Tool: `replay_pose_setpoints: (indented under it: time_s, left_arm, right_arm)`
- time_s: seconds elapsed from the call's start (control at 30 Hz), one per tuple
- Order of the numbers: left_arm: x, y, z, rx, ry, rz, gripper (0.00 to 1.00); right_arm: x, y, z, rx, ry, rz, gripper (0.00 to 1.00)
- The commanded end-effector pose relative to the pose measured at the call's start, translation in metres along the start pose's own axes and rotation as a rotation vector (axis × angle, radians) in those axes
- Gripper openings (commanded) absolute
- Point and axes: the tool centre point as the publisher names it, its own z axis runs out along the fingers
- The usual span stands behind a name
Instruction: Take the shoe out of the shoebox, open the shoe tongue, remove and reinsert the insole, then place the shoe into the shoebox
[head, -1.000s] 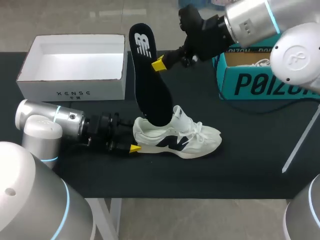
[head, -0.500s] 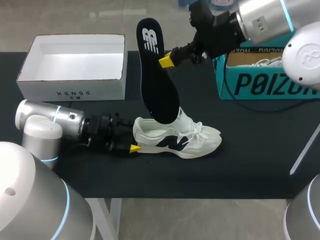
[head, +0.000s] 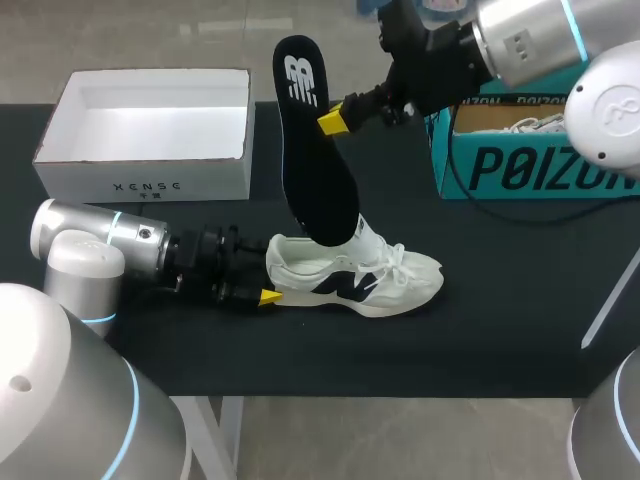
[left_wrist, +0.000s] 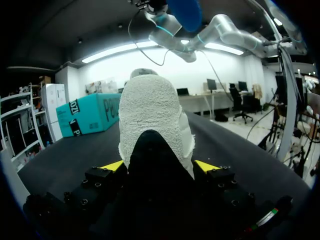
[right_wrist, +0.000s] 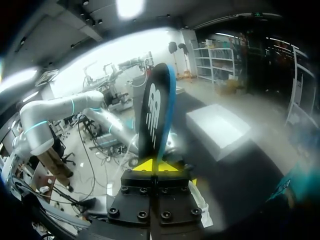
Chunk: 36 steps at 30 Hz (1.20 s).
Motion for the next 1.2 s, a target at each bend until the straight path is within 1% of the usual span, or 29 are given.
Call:
replay_pose_setpoints:
  time_s: [0.03,0.53,0.57,0.6,0.63,0.87,1.03,1.2]
  left_arm:
    - [0.001,0.0,0.001,-0.002,-0.001,0.001,0.0]
    - [0.0,0.0,0.0,-0.003,0.001,0.002,0.0]
    - [0.0,0.0,-0.001,-0.012,-0.001,-0.001,0.17]
    - [0.0,-0.001,-0.001,-0.027,-0.004,0.002,0.45]
    - [0.0,-0.001,-0.002,-0.027,-0.003,0.001,1.0]
    - [0.002,-0.005,-0.011,-0.068,-0.008,0.012,1.0]
    - [0.004,-0.007,-0.024,-0.157,0.0,0.023,1.0]
    - [0.005,-0.011,-0.043,-0.262,0.046,0.023,1.0]
  right_arm:
    - [0.0,-0.001,0.002,-0.002,-0.002,0.0,0.0]
    - [0.0,-0.001,0.002,-0.002,-0.002,0.0,0.0]
    - [0.0,-0.001,0.002,-0.002,-0.002,0.0,0.0]
    - [0.0,-0.001,0.002,-0.002,-0.002,0.0,0.0]
    - [0.0,-0.001,0.002,-0.002,-0.002,0.0,0.0]
    - [0.0,-0.001,0.002,-0.002,-0.002,0.0,0.0]
    - [0.0,-0.001,0.002,-0.002,-0.002,0.0,0.0]
    - [0.0,-0.001,0.002,-0.002,-0.002,0.0,0.0]
